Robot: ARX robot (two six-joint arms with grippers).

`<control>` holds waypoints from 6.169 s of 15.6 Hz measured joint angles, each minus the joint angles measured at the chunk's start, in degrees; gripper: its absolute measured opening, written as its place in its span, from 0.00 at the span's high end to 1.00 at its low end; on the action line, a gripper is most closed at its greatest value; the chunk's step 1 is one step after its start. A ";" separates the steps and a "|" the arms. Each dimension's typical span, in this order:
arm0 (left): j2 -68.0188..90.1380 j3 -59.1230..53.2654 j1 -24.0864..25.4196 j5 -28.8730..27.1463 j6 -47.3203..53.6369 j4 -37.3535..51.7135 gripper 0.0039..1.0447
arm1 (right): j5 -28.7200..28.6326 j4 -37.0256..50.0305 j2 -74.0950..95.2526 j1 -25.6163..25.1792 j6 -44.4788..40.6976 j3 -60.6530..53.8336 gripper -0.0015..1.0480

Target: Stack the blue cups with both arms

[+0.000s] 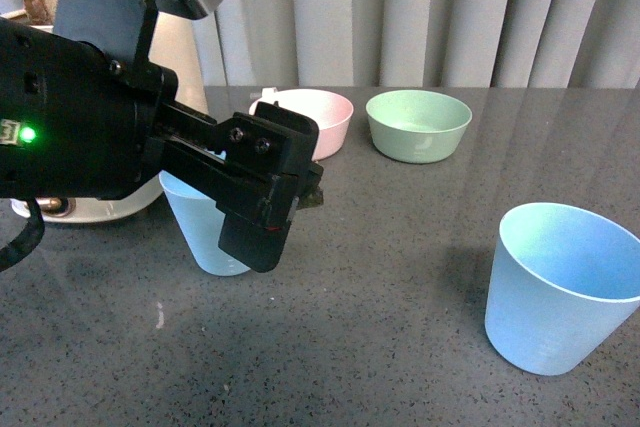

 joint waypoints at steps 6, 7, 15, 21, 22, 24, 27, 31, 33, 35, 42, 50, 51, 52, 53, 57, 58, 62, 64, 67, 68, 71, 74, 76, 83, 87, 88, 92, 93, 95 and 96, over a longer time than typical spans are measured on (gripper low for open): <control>4.46 2.47 -1.38 -4.37 2.62 -1.44 0.06 | 0.00 0.02 0.00 0.00 0.00 0.00 0.06; 4.72 2.47 -1.38 -5.09 3.06 -1.70 0.06 | 0.00 0.00 0.00 0.00 -0.02 0.00 0.06; 7.54 3.15 -1.31 -5.95 4.52 -2.43 0.42 | 0.00 0.00 0.00 0.00 0.00 0.00 0.06; 6.84 3.45 -1.40 -5.40 4.52 -3.50 0.97 | 0.00 0.00 0.00 0.00 0.00 0.00 0.06; 6.16 3.52 -1.60 -4.63 4.48 -4.44 0.98 | 0.00 0.02 0.00 0.00 0.00 0.00 0.06; 4.44 3.52 -3.02 -3.28 4.48 -6.08 0.98 | 0.00 0.00 0.00 0.00 -0.02 0.00 0.06; 1.44 4.20 -7.56 -1.64 5.38 -8.87 0.98 | 0.00 0.00 0.00 0.00 -0.02 0.00 0.06; 1.49 4.48 -13.29 -0.15 7.63 -11.76 0.98 | 0.00 0.00 0.00 0.00 0.00 0.00 0.06; 1.60 4.50 -13.88 -0.02 8.13 -12.22 0.98 | 0.00 0.00 0.00 0.00 0.00 0.00 0.06; 2.19 4.52 -14.03 0.46 8.85 -12.55 0.98 | 0.00 0.00 0.00 0.00 0.00 0.00 0.06; 4.57 4.87 -15.15 2.71 10.27 -14.03 0.61 | 0.00 0.00 0.00 0.00 0.00 0.00 0.06; -0.94 8.22 -12.85 6.36 6.88 -15.45 0.06 | 0.00 0.00 0.00 0.00 -0.02 0.00 0.06; -2.01 9.14 -12.41 6.82 6.49 -15.17 0.06 | 0.00 0.00 0.00 0.00 0.00 0.00 0.06; -3.02 9.88 -11.61 7.67 5.51 -14.43 0.06 | 0.00 0.02 0.00 0.00 -0.02 0.00 0.06; -3.69 10.23 -10.29 8.55 4.20 -13.81 0.06 | 0.00 0.00 0.00 0.00 0.00 0.00 0.06; -5.11 10.27 -3.28 8.48 -2.08 -6.62 0.06 | 0.00 0.00 0.00 0.00 0.00 0.00 0.06; -7.08 10.05 -0.55 7.48 -4.83 -3.56 0.06 | 0.00 0.00 0.00 0.00 -0.02 0.00 0.06; -23.32 0.00 13.53 1.33 -9.11 4.66 0.06 | 0.00 0.00 0.00 0.00 0.00 0.00 0.06; -30.38 -4.07 18.36 0.83 -8.90 3.76 0.07 | 0.00 0.00 0.00 0.00 0.00 0.00 0.06; -43.95 -18.12 25.00 -9.94 -9.33 2.43 0.43 | 0.00 0.00 0.00 0.00 0.00 0.00 0.06; -46.16 -21.14 24.61 -9.33 -9.33 3.56 0.53 | -0.02 0.02 0.00 0.00 -0.02 0.00 0.06; -50.75 -28.41 24.24 -9.09 -9.33 5.53 0.88 | 0.00 0.00 0.00 0.00 -0.02 0.00 0.06; -54.90 -32.87 24.26 -9.14 -9.46 5.95 0.99 | 0.00 0.00 0.00 0.00 -0.02 0.00 0.06; -57.68 -35.23 24.24 -9.14 -9.46 5.60 0.99 | 0.00 0.00 0.00 0.00 -0.02 0.00 0.06; -66.10 -39.78 24.24 -9.14 -9.46 1.75 0.99 | 0.00 0.00 0.00 0.00 0.00 0.00 0.06; -70.31 -41.59 24.24 -9.14 -9.49 0.61 0.99 | 0.00 0.00 0.00 0.00 0.00 0.00 0.06; -71.52 -42.27 24.24 -9.11 -9.49 -0.74 0.99 | 0.00 -0.02 0.00 0.00 0.00 0.00 0.06; -73.75 -42.27 24.24 -9.14 -9.49 -2.34 0.99 | 0.00 -0.02 0.00 0.00 0.00 0.00 0.06; -74.12 -42.27 24.24 -9.16 -9.49 -2.64 0.99 | 0.00 0.00 0.00 0.00 0.00 0.00 0.06; -74.69 -42.27 24.24 -9.16 -9.49 -3.54 0.99 | 0.00 0.00 0.00 0.00 0.00 0.00 0.06; -75.28 -42.25 24.24 -9.16 -9.49 -4.52 0.99 | 0.00 0.00 0.00 0.00 0.00 0.00 0.06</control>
